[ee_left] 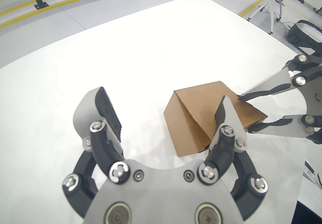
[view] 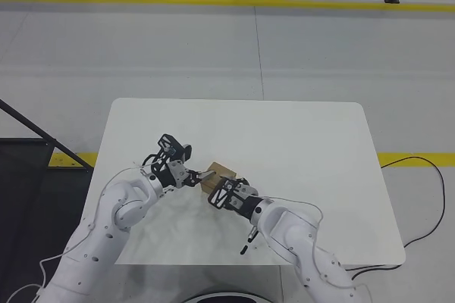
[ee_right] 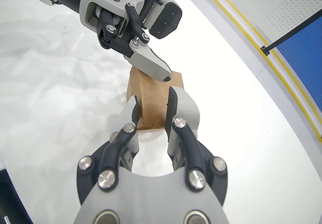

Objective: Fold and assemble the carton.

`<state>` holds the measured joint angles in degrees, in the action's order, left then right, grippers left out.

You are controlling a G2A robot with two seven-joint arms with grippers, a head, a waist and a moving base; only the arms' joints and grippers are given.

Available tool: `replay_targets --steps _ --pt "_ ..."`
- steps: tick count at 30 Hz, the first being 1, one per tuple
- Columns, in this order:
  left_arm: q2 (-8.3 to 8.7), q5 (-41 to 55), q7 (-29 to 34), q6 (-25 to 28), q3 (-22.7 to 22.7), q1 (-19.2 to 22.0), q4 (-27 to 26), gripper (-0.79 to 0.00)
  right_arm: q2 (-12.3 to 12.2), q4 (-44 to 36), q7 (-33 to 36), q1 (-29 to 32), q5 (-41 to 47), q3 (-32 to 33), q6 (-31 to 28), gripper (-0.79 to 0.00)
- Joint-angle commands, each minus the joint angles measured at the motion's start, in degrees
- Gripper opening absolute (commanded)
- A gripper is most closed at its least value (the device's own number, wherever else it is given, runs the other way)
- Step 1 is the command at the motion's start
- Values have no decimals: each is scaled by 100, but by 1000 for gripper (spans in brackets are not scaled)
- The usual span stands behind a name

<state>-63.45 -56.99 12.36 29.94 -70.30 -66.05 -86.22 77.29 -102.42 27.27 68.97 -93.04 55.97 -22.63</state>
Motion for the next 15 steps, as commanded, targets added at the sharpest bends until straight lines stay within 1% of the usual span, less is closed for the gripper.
replay_targets --steps 1,4,6,15 --pt "0 2 -4 0 -9 -2 0 0 -5 -21 -28 17 -19 -4 -23 -489" --pt "0 9 0 2 -21 -2 -3 0 -16 -57 -62 36 -105 -21 -94 -443" --pt "-1 12 6 3 -21 5 1 0 -21 -68 -61 44 -176 -43 -119 -431" --pt "-15 23 0 33 20 33 49 0 -8 -33 34 13 -272 -100 -8 -480"
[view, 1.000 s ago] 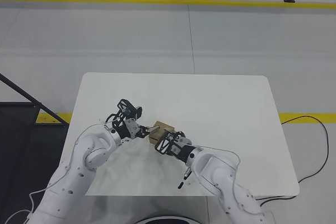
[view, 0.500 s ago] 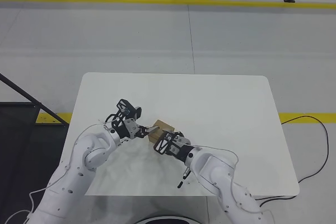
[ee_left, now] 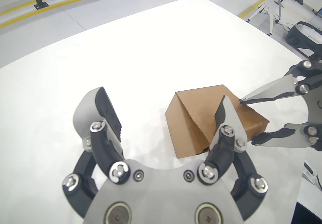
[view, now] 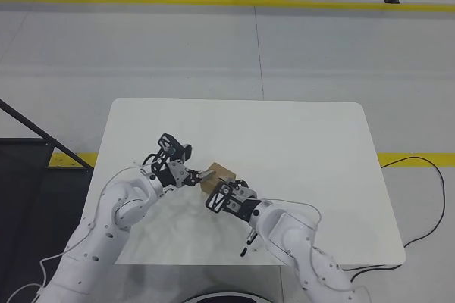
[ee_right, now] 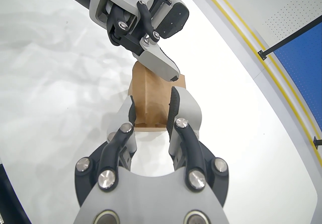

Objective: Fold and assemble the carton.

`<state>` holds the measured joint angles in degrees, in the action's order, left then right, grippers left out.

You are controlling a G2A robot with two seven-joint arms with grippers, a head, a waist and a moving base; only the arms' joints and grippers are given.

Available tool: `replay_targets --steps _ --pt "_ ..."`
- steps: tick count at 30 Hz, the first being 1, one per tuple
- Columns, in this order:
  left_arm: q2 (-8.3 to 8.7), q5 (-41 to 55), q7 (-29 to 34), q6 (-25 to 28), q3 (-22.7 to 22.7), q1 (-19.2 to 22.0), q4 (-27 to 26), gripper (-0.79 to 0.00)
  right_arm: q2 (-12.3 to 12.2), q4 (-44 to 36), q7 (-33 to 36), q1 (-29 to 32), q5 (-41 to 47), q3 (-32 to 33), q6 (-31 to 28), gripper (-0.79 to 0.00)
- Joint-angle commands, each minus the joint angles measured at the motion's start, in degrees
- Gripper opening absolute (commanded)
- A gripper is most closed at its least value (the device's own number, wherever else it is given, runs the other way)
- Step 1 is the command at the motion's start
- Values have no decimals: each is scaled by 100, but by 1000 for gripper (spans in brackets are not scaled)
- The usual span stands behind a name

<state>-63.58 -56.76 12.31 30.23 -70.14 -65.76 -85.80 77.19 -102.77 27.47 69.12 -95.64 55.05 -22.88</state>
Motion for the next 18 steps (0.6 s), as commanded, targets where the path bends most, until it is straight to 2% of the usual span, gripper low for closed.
replay_targets --steps 1,5,11,18 --pt "-2 1 6 6 6 9 12 0 4 5 22 -4 -26 -17 34 -483" --pt "-6 7 -2 0 5 15 23 0 12 20 32 -13 -49 -41 88 -483" --pt "-7 -1 -28 2 -10 7 43 0 8 -53 -14 22 -161 -71 98 -400" --pt "-10 2 -30 3 -17 4 65 0 2 -140 11 73 -245 -64 120 -400"
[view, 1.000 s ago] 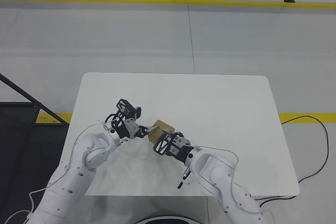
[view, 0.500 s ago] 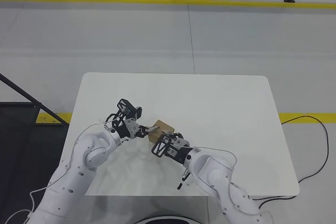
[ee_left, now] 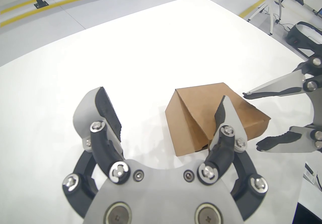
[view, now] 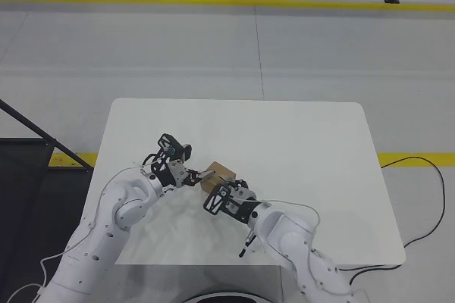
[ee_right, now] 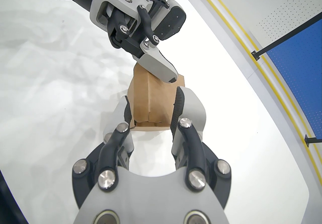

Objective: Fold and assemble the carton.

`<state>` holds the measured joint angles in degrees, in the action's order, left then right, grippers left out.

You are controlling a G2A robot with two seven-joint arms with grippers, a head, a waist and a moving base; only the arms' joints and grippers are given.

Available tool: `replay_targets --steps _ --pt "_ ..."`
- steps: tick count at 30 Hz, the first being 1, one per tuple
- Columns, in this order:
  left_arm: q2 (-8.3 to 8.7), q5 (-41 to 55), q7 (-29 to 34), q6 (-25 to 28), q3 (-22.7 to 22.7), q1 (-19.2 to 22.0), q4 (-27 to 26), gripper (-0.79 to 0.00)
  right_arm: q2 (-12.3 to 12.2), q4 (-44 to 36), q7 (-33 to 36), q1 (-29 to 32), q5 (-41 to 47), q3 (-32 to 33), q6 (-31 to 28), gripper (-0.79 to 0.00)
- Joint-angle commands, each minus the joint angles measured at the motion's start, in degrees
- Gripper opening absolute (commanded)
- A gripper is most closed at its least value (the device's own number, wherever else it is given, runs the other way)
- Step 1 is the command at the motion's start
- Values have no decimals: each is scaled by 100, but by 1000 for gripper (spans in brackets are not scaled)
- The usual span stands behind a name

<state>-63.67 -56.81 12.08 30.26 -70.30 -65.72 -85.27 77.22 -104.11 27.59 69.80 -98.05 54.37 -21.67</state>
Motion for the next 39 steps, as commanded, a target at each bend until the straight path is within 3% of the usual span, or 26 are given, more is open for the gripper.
replay_targets --steps 1,12,19,39 --pt "-2 9 -8 2 0 2 18 0 -2 -11 18 6 -32 9 12 -403" --pt "3 -9 -51 20 -44 -48 -55 0 26 -6 242 -31 -341 -150 116 -416" --pt "5 -22 -52 27 -63 -66 -81 0 50 52 304 -69 -388 -179 190 -483" --pt "-6 -24 -50 60 -38 -66 25 0 105 150 344 -109 -446 -258 237 -536"
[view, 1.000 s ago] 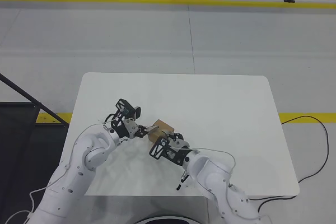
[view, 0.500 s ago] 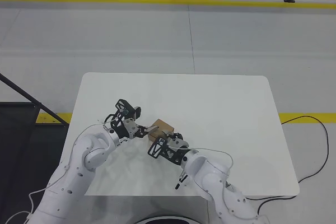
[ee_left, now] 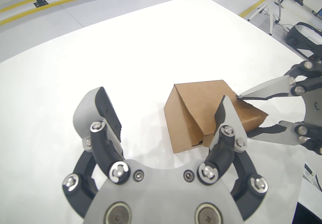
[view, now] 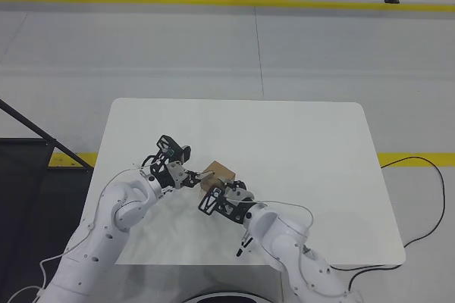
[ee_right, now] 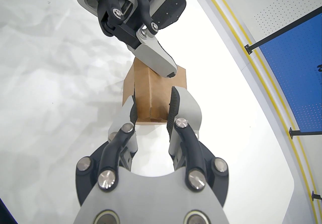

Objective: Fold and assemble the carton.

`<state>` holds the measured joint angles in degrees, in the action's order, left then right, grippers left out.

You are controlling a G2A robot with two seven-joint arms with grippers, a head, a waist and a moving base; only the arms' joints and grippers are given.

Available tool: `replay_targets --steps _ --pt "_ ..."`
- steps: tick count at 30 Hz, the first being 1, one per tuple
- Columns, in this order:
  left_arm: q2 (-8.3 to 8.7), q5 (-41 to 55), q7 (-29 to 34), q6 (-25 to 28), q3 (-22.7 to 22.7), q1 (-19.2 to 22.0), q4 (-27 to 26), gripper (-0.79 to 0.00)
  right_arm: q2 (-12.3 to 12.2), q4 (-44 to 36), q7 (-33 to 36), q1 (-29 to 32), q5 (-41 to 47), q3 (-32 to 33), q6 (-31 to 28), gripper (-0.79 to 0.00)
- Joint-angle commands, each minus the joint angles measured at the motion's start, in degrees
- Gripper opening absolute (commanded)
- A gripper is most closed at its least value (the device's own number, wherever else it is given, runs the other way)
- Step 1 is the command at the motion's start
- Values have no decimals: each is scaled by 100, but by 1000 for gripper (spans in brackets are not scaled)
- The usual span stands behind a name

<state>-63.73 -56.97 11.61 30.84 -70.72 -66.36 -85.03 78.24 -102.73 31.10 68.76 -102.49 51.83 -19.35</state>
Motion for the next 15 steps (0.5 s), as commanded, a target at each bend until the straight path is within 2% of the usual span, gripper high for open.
replay_targets --steps 1,6,15 --pt "-1 -14 -4 7 5 -2 2 0 7 28 -5 -10 -1 -9 9 -545" --pt "-3 -6 0 10 8 -4 12 0 23 64 -10 -31 19 -17 21 -560" --pt "-8 -17 -13 5 16 -4 18 0 36 62 -29 -3 44 3 7 -486"
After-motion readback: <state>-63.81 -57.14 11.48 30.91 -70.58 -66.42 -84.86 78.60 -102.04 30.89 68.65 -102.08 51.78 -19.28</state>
